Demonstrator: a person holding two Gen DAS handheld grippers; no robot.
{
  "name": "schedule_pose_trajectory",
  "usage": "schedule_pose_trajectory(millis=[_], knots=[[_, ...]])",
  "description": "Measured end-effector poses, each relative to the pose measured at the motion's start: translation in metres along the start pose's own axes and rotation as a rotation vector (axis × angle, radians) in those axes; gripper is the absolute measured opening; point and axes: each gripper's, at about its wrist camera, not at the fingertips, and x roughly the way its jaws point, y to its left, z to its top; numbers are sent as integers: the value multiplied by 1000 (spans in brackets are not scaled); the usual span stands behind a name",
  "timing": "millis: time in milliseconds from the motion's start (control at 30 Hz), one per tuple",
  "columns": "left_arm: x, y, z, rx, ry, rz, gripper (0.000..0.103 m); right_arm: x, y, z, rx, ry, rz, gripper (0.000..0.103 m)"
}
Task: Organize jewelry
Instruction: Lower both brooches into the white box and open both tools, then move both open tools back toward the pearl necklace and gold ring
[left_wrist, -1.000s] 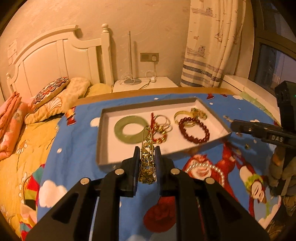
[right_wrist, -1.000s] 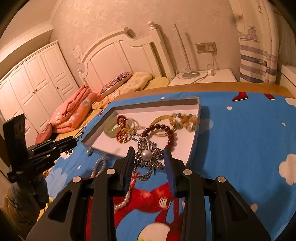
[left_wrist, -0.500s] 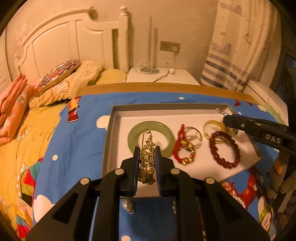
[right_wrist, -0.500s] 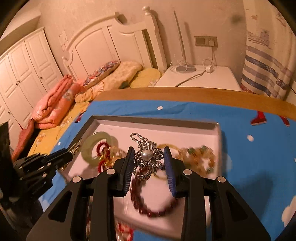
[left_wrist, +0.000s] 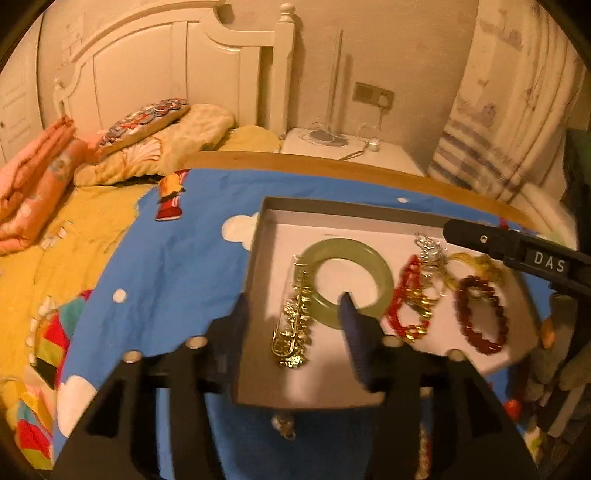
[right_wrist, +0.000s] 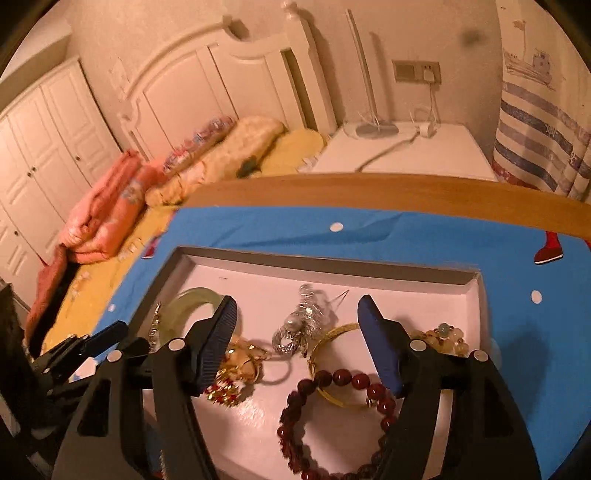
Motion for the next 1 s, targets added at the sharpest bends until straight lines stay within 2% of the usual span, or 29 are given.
schedule_pose_trajectory(millis=[33,67,133,167,267,367,600,867,1000], knots=[[-4,0,-3,4,-6,-8,54,-4,0,-2,-6,-7,4,66],[-8,-1,-5,14,-14,-2,64,-11,0,-5,-17,-19,7,66],[-23,-3,-12,34,-68,78,88,-23,-2,-13,-24,-34,17,66],[-32,-2,-16,34,-106,81,90,-29,-3,-16,-21,-42,25,66],[-49,3,-23,18,-120,57,91,-47,-3,-29,-26,-60,42,66],[-62,13,-34,-9,-122,63,93,-62,0,-44,-55,-67,57,66],[-81,39,-76,-80,-63,64,94,-84,-4,-85,-68,-31,54,66],[-83,51,-102,-77,-23,40,98,-97,-2,-112,-118,-8,0,70],[-77,60,-103,-134,-2,-8,98,-95,9,-127,-171,28,8,70]])
